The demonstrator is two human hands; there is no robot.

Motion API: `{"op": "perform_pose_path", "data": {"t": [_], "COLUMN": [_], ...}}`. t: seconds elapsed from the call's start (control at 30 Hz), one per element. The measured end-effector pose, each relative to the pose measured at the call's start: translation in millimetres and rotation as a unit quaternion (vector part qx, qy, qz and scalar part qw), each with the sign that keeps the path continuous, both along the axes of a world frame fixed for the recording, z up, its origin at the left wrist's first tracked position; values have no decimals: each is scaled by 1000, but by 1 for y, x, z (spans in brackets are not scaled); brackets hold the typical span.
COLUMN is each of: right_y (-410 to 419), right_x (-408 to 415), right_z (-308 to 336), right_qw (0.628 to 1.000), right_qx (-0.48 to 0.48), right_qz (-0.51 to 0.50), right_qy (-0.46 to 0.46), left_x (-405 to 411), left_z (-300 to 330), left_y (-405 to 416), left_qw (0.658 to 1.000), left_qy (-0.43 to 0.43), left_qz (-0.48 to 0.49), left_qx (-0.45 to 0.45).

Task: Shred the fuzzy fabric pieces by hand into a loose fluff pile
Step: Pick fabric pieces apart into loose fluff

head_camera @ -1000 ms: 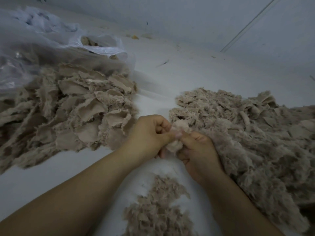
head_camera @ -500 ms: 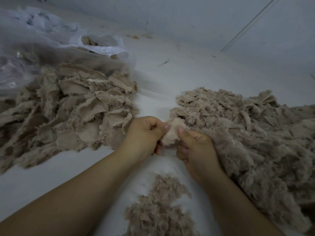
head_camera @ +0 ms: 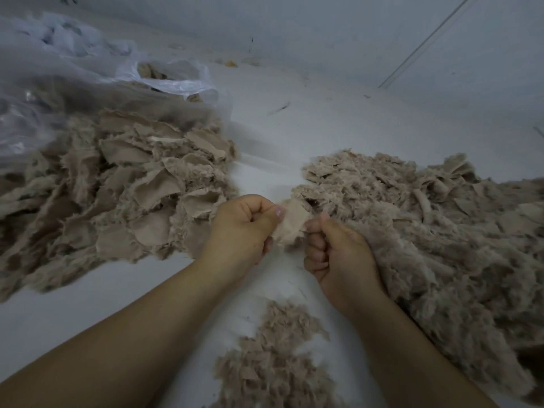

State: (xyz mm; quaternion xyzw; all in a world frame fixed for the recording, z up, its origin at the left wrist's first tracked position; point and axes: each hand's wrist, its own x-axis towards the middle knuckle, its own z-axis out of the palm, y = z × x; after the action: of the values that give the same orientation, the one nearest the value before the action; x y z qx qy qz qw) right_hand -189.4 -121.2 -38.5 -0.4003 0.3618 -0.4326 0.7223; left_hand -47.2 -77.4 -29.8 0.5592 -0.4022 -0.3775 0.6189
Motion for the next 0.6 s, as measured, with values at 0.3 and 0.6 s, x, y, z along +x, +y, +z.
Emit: {"op": "perform_pose_path", "data": {"t": [0.3,0.6], "right_y": [2,0], "right_x": [-6,-4], "right_z": [-7,-3], "right_qw": [970,990], "right_qx": [-168,-83], "right_qz": [105,78], "right_qy": [143,84], "left_x": [-4,18], "left_z": [2,0], "left_y": [0,-5], "left_qw": [999,996], "left_qy": [-11,-25], "left_qz": [22,88], "left_qx": [-32,-17]}}
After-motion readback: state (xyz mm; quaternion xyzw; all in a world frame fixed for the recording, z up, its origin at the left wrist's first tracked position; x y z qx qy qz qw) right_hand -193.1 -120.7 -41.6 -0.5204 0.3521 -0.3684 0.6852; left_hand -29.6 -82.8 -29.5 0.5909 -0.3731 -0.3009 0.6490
